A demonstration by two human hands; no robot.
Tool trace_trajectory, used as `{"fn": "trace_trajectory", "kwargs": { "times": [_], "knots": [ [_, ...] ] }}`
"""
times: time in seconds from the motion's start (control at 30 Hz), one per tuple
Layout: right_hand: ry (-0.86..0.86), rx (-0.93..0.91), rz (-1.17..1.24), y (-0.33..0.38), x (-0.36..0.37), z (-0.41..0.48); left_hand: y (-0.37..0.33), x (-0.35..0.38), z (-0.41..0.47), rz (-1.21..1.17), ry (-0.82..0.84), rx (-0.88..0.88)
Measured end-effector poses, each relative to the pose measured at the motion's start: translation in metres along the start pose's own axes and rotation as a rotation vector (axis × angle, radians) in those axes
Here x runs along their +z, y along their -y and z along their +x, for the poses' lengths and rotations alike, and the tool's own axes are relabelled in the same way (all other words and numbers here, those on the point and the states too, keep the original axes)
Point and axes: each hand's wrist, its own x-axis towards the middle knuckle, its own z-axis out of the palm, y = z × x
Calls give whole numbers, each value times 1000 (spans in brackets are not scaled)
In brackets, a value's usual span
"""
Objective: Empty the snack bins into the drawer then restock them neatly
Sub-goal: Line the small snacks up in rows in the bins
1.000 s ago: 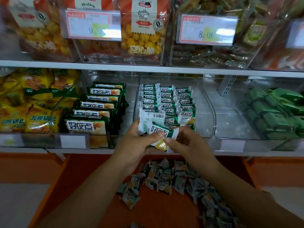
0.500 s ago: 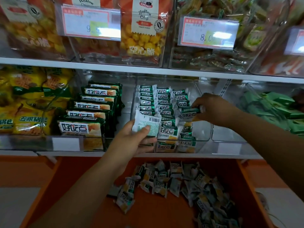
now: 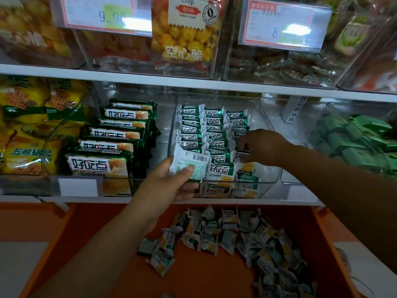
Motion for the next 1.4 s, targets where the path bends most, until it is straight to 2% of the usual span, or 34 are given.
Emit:
{"fn": "trace_trajectory", "kwargs": {
  "times": [0.07, 0.13, 0.23, 0.27, 0.33, 0.43, 0.57, 0.63, 0.87, 0.97, 1.07, 1.23, 1.27, 1.33, 1.4],
  "knots": [
    [4, 36, -30, 5, 0, -2, -1, 2, -2, 12, 9, -9],
    [-116, 73, 35, 12, 0, -14, -1, 4, -5, 30, 15, -15],
    [-472, 52, 432, 45, 7, -56, -3, 5, -8, 75, 18, -36],
    [-513, -4, 549, 61, 8, -73, -4, 6, -10, 96, 19, -33],
    [-465, -106, 684, 87, 14, -99, -2, 8, -13, 132, 33, -27],
    [-343, -128, 737, 108, 24, -114, 0, 9, -17, 135, 72, -31],
    [-498, -64, 755, 108, 30, -114, -1, 11, -23, 79, 202, -64],
    [-501, -51, 783, 106, 25, -117, -1, 11, -25, 78, 246, -46],
    [-230, 157, 1163, 97, 7, -128, -6, 9, -24, 248, 246, 135],
    [-132, 259, 1412, 98, 3, -126, -5, 14, -23, 226, 187, 171],
    [-58, 284, 1656, 100, 9, -122, -1, 17, -20, 168, 167, 153],
    [-118, 335, 1915, 106, 16, -118, 8, 19, -14, 163, 125, 112],
    [-143, 354, 1953, 101, 15, -115, 9, 19, -14, 242, 101, 159],
    [-220, 394, 1965, 81, 6, -109, 6, 14, -12, 495, -44, 359],
    [-315, 394, 1808, 55, -11, -101, 3, 2, -6, 685, -228, 566]
  ]
}}
